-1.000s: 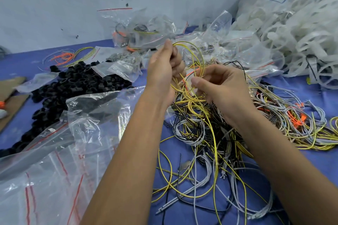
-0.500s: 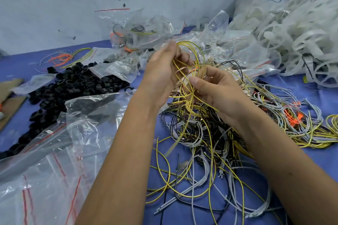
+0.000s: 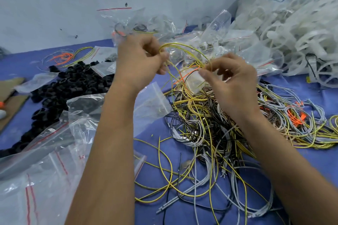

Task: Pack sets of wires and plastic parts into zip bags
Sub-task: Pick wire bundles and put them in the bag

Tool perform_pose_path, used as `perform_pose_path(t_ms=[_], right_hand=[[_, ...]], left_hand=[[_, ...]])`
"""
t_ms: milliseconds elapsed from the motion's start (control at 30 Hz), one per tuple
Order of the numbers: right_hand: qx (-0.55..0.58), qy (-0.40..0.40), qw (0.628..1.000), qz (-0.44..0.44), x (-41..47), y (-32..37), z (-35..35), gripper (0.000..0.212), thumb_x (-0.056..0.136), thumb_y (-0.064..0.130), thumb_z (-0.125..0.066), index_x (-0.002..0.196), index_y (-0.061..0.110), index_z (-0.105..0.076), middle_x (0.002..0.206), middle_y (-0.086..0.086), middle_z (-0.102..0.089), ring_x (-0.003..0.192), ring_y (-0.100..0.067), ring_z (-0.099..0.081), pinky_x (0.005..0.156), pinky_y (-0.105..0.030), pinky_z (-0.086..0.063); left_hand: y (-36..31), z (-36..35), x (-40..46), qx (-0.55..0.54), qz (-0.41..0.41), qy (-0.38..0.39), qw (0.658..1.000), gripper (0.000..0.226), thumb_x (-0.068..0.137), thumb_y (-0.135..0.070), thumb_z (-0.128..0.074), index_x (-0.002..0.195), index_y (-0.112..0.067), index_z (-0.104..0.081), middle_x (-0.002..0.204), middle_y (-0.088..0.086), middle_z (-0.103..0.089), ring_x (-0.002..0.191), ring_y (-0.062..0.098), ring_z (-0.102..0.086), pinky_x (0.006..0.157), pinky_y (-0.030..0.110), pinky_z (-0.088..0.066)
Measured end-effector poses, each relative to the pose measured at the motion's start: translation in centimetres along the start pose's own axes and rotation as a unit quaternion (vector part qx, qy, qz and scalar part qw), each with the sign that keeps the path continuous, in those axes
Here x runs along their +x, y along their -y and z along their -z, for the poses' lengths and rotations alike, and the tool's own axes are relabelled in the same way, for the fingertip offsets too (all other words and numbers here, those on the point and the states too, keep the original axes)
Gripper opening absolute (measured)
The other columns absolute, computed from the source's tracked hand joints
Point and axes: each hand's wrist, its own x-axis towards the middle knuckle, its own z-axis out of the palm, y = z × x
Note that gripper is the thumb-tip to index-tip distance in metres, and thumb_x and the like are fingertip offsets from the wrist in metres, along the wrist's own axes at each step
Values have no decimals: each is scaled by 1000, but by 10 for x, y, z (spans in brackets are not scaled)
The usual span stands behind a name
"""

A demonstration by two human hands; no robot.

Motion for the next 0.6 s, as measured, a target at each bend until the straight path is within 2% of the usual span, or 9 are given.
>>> perform_pose_path(t_ms=[100, 167, 233, 333, 433, 500, 567, 600], right_hand=[[43, -51, 998, -7, 2, -1, 4, 10, 87, 22, -81, 81, 14, -77, 71, -7, -70, 61, -19, -59, 60, -41, -51], [65, -53, 996, -20, 1, 0, 2, 11, 89, 21, -79, 84, 11, -78, 67, -7, -70, 59, -24, -64, 57, -41, -55], [111, -53, 991, -49, -1, 2, 0, 9, 90, 17, -79, 85, 10, -77, 66, -6, -71, 58, -21, -67, 57, -35, -56], [219, -47, 967, -121, -1, 7, -2, 8, 90, 8, -78, 83, 9, -76, 65, -6, -71, 57, -18, -68, 57, -29, -58], [312, -34, 932, -182, -2, 11, -5, 14, 89, 1, -75, 78, 10, -74, 64, -5, -70, 55, -16, -67, 55, -26, -57], [354, -24, 910, -213, -4, 13, -8, 12, 88, -2, -73, 80, 7, -71, 65, -5, -70, 54, -16, -68, 55, -24, -57], [370, -1, 898, -237, -7, 15, -12, 10, 88, -3, -74, 85, 5, -68, 66, -8, -71, 54, -16, -67, 57, -23, -57], [370, 8, 896, -245, -10, 17, -16, 13, 87, -3, -74, 91, 4, -64, 66, -10, -71, 54, -17, -67, 57, -24, -58]], left_hand=[[5, 3, 4, 106, -40, -99, 989, 30, 81, -12, -77, 65, -25, -54, 59, -1, -65, 59, 15, -73, 61, 31, -58], [12, 1, 6, 145, -34, -96, 984, 23, 82, -18, -76, 69, -21, -58, 65, 5, -68, 72, 25, -74, 71, 40, -59], [20, -5, 6, 175, -11, -75, 982, 21, 88, -20, -75, 75, -15, -60, 72, 11, -70, 74, 31, -73, 75, 46, -58], [33, -12, 5, 207, 27, -61, 976, 22, 92, -19, -72, 74, -17, -59, 75, 12, -71, 76, 32, -73, 79, 45, -57], [43, -12, 5, 219, 56, -65, 972, 21, 92, -20, -73, 76, -11, -64, 75, 14, -72, 77, 32, -74, 80, 43, -57], [41, -14, 3, 146, 82, -86, 982, 20, 93, -18, -72, 78, -6, -67, 71, 12, -72, 70, 28, -76, 74, 35, -59], [33, -17, 2, -42, 119, -122, 984, 20, 95, -12, -71, 77, -2, -67, 64, 7, -67, 61, 22, -74, 66, 31, -59], [26, -19, 4, -149, 139, -133, 970, 21, 96, -9, -71, 76, -2, -66, 62, 6, -66, 58, 20, -72, 64, 30, -59]])
